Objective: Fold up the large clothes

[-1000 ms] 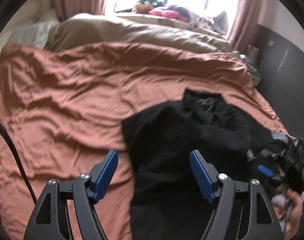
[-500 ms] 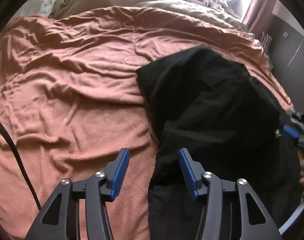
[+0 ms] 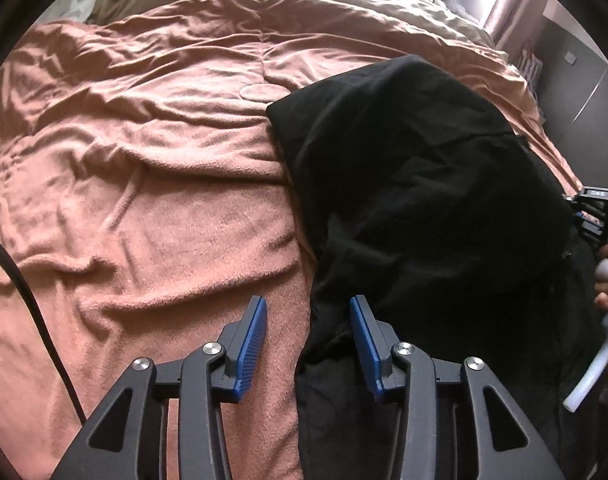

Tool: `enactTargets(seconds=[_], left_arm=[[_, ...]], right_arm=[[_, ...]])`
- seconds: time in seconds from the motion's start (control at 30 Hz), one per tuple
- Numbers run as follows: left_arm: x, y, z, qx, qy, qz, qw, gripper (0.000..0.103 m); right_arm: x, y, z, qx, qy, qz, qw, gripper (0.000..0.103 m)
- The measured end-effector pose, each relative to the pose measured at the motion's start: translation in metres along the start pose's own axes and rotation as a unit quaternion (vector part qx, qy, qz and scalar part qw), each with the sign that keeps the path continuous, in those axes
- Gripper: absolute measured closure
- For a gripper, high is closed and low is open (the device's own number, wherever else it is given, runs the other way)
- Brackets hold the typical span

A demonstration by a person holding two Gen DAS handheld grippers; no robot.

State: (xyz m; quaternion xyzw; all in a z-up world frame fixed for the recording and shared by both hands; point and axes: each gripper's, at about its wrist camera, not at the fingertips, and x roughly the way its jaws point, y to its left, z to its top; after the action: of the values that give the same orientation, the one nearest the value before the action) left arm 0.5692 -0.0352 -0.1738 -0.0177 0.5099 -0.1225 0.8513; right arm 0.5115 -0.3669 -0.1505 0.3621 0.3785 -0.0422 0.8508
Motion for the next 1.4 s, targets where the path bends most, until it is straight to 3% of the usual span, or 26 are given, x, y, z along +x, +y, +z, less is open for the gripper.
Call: enactTargets(seconds=[0.27, 0.47, 0.53, 0.6, 0.67, 0.8, 0.93, 1.13, 1.3, 1.4], left_arm=[[0.001, 0.002, 0.002, -0.003, 0.003, 0.002, 1.0, 0.058], [-0.017, -0.001, 0.009, 0.002, -0.012, 0.02, 0.9997, 0.058], [-0.029, 0.0, 0.015, 0.0, -0.033, 0.015, 0.9994, 0.058], [-0.036, -0.002, 0.02, 0.0, -0.046, 0.009, 0.9989, 0.058], [-0.038, -0.008, 0.026, 0.005, -0.053, 0.003, 0.9986, 0.058], [-0.028, -0.035, 0.03, 0.034, -0.049, -0.023, 0.9979, 0.058], [-0.01, -0.058, 0.023, 0.064, -0.036, -0.034, 0.9967, 0.058], [0.021, -0.064, 0.021, 0.069, -0.003, -0.016, 0.9975, 0.058], [0.026, -0.061, 0.025, 0.065, -0.006, 0.001, 0.9979, 0.058], [0.025, -0.063, 0.026, 0.065, -0.003, 0.004, 0.9979, 0.058]], right_arm=[[-0.069, -0.025, -0.039, 0.008, -0.045, -0.023, 0.999, 0.103], [-0.1, -0.049, -0.069, 0.045, -0.012, -0.026, 0.999, 0.1], [-0.11, -0.051, -0.069, 0.043, -0.01, -0.017, 0.999, 0.09], [-0.123, -0.048, -0.069, 0.033, -0.012, -0.012, 0.999, 0.06], [-0.135, -0.046, -0.062, 0.017, -0.026, -0.014, 0.999, 0.043], [-0.144, -0.042, -0.058, -0.023, -0.038, -0.013, 0.999, 0.043], [-0.128, -0.066, -0.066, 0.004, -0.017, -0.043, 0.999, 0.043], [-0.094, -0.083, -0.056, 0.021, 0.017, -0.046, 0.999, 0.063], [-0.077, -0.075, -0.03, 0.01, 0.003, -0.044, 0.999, 0.079], [-0.07, -0.07, -0.023, -0.011, -0.002, -0.05, 0.999, 0.081]])
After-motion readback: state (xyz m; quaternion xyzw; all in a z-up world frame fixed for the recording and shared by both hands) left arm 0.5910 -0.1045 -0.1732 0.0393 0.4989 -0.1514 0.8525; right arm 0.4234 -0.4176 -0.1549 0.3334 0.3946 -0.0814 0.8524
